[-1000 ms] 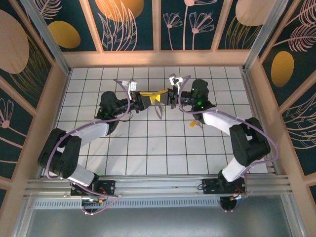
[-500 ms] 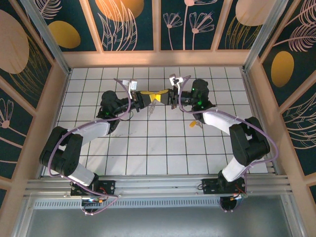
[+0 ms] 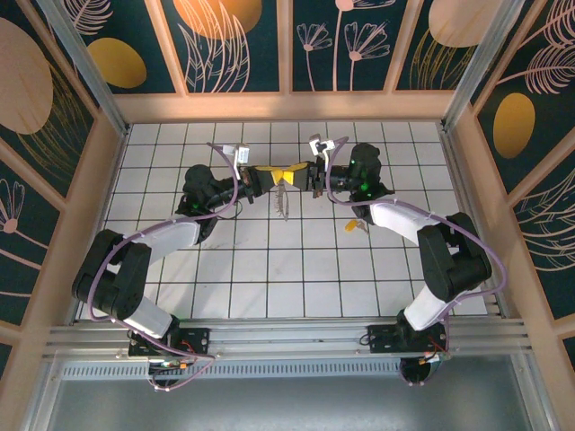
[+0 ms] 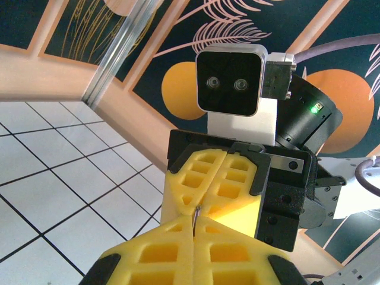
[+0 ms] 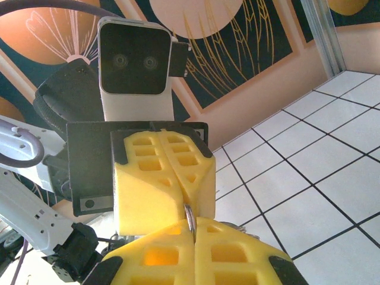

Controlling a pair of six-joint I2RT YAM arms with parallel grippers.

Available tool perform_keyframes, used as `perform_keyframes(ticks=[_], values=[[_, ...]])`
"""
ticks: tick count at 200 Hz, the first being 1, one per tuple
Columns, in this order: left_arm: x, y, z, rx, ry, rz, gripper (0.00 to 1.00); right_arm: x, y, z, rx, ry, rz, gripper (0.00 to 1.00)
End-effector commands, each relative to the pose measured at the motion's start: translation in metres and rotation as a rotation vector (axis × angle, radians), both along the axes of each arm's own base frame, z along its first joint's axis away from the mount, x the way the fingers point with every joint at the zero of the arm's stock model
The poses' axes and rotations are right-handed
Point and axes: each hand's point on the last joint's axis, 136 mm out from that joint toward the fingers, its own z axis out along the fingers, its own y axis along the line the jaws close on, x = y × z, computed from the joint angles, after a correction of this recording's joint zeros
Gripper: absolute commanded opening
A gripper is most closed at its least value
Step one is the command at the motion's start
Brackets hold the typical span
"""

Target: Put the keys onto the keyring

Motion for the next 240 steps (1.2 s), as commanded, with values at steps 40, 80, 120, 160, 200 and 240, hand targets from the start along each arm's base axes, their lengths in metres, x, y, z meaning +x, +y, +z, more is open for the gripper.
perform_keyframes(ticks=[40,80,120,160,200,240], values=[[-0.007,-0.009,0.019,0.000,-0.117,-0.015,0.00,0.009,-0.017,0.013,0.026,-0.043,-0.052,0.43],[-0.004,-0.011,0.012,0.065,-0.134,-0.013,0.00,0.003,-0.046,0.015,0.041,-0.048,-0.125,0.52],[-0.006,-0.018,0.005,0.144,-0.165,-0.073,0.00,-0.006,-0.055,0.012,0.032,-0.047,-0.136,0.53],[-0.010,-0.024,0.002,0.190,-0.181,-0.149,0.00,-0.016,-0.052,0.008,0.012,-0.053,-0.063,0.53],[-0.012,-0.028,0.007,0.186,-0.194,-0.191,0.00,-0.018,-0.048,0.008,0.006,-0.054,-0.019,0.53],[-0.013,-0.030,0.010,0.171,-0.194,-0.213,0.00,-0.022,-0.040,0.007,0.001,-0.059,0.018,0.51]])
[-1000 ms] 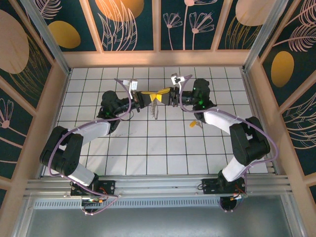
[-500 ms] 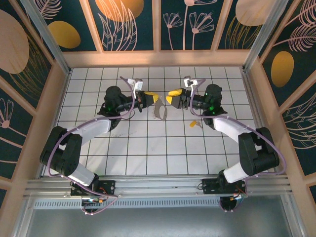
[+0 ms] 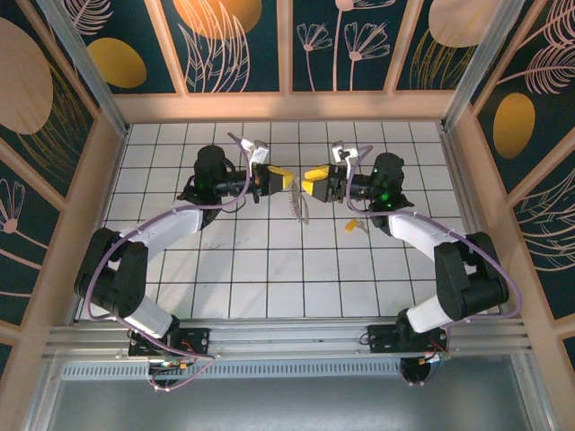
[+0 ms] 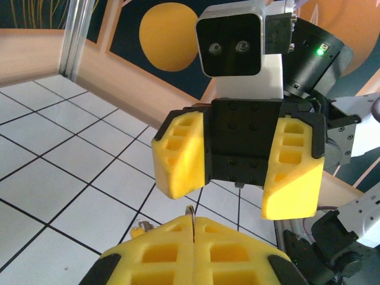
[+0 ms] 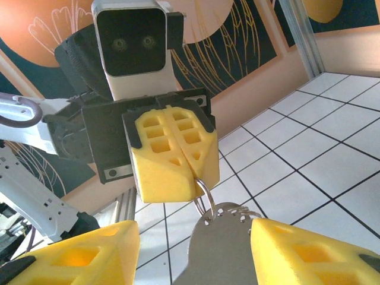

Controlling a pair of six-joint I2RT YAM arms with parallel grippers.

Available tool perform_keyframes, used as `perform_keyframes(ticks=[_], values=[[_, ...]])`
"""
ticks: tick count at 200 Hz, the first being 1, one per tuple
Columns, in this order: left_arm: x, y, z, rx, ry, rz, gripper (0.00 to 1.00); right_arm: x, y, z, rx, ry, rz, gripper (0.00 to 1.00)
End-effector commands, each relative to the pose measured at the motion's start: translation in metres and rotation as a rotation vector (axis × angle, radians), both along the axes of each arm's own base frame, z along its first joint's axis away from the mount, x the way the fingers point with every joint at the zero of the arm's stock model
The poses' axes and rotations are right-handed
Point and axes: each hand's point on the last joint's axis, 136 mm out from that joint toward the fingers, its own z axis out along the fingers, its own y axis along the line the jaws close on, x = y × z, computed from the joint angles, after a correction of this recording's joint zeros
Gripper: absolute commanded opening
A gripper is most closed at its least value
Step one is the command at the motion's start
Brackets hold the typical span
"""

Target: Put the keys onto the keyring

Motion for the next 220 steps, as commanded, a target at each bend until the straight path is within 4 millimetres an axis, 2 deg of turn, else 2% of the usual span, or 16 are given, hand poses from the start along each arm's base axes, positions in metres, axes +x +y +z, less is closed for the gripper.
perform_keyframes(ticks=[1,26,51,115,165,179,188,192,220], values=[[-0.004,-0.006,0.013,-0.021,-0.047,-0.053,0.00,-0.006,0.008,0.008,0.000,-0.053,0.062,0.51],[-0.005,-0.006,0.013,-0.023,-0.045,-0.062,0.00,-0.006,0.014,0.006,-0.004,-0.050,0.077,0.48],[-0.005,-0.006,0.012,-0.022,-0.042,-0.065,0.00,-0.007,0.018,0.006,-0.003,-0.054,0.087,0.40],[-0.007,-0.007,0.010,-0.020,-0.038,-0.083,0.00,-0.007,0.019,0.008,-0.002,-0.063,0.088,0.00],[-0.001,-0.005,0.012,-0.029,-0.024,-0.034,0.00,-0.004,0.017,0.013,0.027,-0.072,0.054,0.00],[0.000,-0.002,0.020,-0.053,-0.033,0.000,0.13,-0.001,0.015,0.012,0.037,-0.066,0.031,0.00],[-0.001,-0.001,0.033,-0.085,-0.055,0.007,0.22,0.001,0.014,0.013,0.045,-0.063,0.015,0.00],[-0.003,0.001,0.028,-0.087,-0.038,0.015,0.25,0.002,0.013,0.014,0.049,-0.063,0.007,0.00],[0.002,0.015,0.046,-0.151,-0.042,0.145,0.48,0.007,0.012,0.018,0.091,-0.050,-0.025,0.00]])
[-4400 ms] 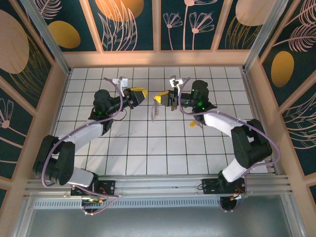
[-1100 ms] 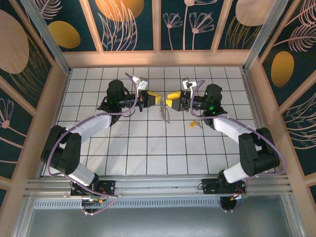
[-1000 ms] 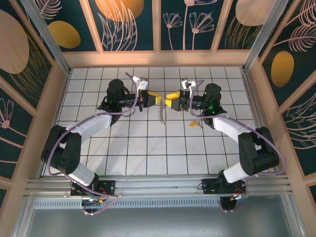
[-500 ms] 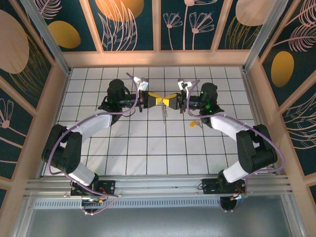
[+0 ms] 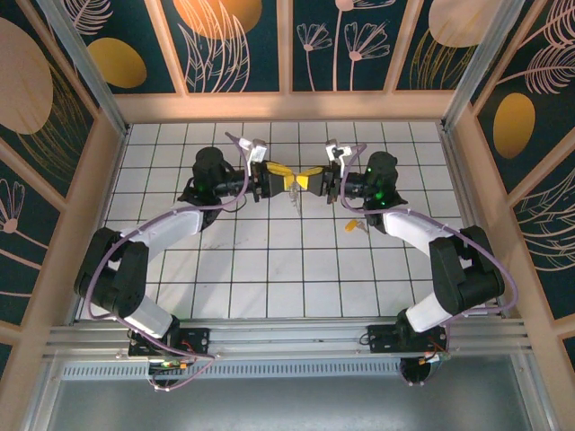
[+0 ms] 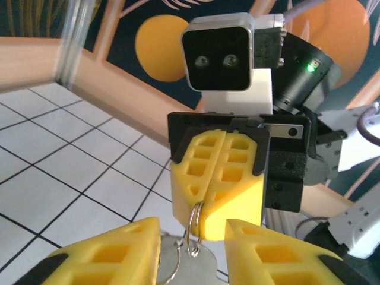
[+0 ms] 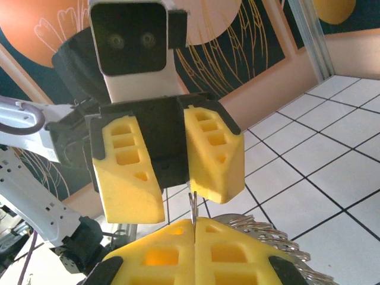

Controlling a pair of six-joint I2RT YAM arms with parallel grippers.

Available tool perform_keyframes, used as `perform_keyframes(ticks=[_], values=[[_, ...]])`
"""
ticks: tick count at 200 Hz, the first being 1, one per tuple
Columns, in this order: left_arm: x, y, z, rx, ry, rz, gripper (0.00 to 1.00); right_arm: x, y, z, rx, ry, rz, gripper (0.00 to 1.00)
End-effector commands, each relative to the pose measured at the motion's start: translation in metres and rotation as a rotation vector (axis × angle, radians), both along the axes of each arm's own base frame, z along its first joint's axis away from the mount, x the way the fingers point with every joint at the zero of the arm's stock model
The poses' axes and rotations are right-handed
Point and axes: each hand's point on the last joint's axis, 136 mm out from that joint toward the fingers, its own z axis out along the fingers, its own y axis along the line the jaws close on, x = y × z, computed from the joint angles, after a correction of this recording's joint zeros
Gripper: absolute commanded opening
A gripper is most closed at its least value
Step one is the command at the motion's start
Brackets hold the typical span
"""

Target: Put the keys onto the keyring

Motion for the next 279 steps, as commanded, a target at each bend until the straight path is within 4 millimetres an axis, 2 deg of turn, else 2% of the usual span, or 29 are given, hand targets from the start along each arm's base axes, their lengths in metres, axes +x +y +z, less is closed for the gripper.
perform_keyframes(ticks=[1,5,34,70,85,119,153,222,279], values=[[0.002,0.013,0.038,-0.104,-0.056,0.120,0.48,0.003,-0.002,0.014,0.068,-0.041,-0.029,0.00],[0.005,0.015,0.038,-0.110,-0.045,0.149,0.53,0.004,-0.002,0.015,0.075,-0.038,-0.033,0.00],[0.015,0.031,0.036,-0.149,-0.008,0.285,0.57,0.009,-0.003,0.023,0.130,-0.019,-0.062,0.00],[0.014,0.034,0.032,-0.176,0.010,0.297,0.63,0.015,-0.003,0.032,0.198,0.022,-0.107,0.00],[0.014,0.035,0.028,-0.185,0.020,0.300,0.69,0.019,-0.004,0.037,0.228,0.050,-0.139,0.00],[0.014,0.035,0.027,-0.221,0.030,0.294,0.70,0.020,-0.004,0.047,0.291,0.097,-0.174,0.00],[0.013,0.033,0.033,-0.262,0.029,0.270,0.70,0.019,0.002,0.050,0.306,0.108,-0.177,0.00],[0.009,0.031,0.046,-0.346,0.036,0.214,0.62,0.021,0.007,0.053,0.338,0.141,-0.184,0.00],[0.012,0.026,0.046,-0.380,0.068,0.179,0.56,0.021,0.015,0.050,0.338,0.150,-0.168,0.00]])
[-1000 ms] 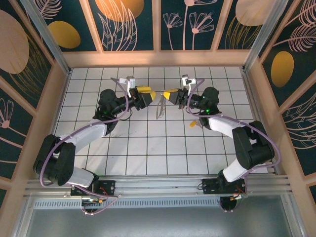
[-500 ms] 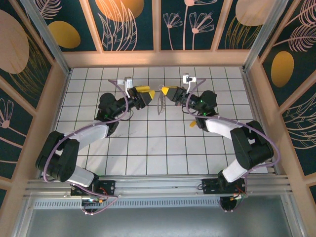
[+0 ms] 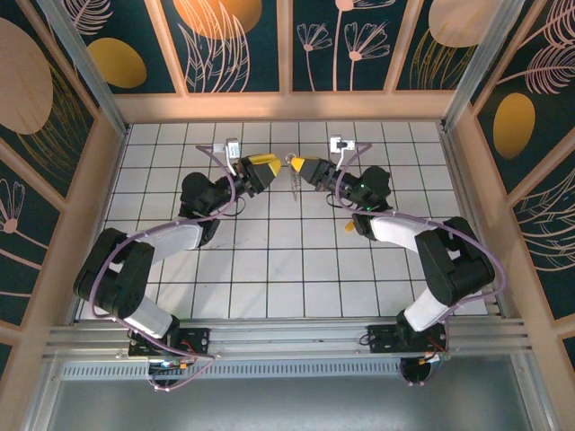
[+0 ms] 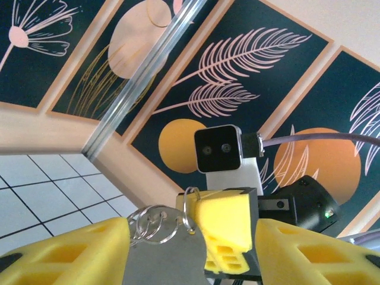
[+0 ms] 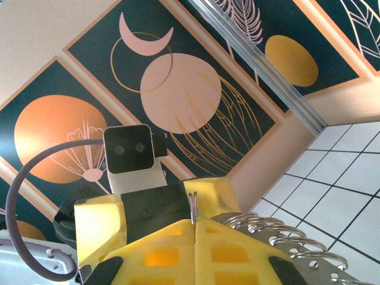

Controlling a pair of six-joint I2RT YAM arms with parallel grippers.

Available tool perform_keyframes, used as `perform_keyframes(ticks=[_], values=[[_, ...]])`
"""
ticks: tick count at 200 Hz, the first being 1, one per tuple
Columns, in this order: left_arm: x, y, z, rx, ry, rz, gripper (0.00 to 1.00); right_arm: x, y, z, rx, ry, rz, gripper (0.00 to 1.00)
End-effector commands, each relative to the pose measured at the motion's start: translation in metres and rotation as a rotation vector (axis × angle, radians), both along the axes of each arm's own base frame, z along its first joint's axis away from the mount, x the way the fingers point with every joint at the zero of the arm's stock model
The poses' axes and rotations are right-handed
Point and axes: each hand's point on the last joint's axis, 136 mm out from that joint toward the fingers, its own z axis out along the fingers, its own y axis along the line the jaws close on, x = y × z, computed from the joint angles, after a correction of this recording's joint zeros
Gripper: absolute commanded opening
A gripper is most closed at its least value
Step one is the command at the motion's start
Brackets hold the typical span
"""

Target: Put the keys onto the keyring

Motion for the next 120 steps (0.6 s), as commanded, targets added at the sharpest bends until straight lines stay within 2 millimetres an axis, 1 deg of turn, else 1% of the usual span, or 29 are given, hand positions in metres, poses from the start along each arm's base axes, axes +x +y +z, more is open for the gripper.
perform_keyframes(ticks=[1,53,91,120], values=[[-0.0065,-0.0040,0.0177,-0.054,-0.044,-0.049,0.56,-0.0044,0.0028,0.0219,0.053,-0.071,0.006,0.00],[-0.0068,-0.0057,0.0140,-0.069,-0.035,-0.070,0.50,-0.0028,0.0068,0.0204,0.054,-0.066,0.010,0.00],[-0.0066,-0.0059,0.0132,-0.079,-0.029,-0.077,0.49,-0.0019,0.0098,0.0182,0.053,-0.060,0.017,0.00],[-0.0067,-0.0070,0.0140,-0.082,-0.030,-0.085,0.46,-0.0021,0.0125,0.0172,0.052,-0.057,0.025,0.00]])
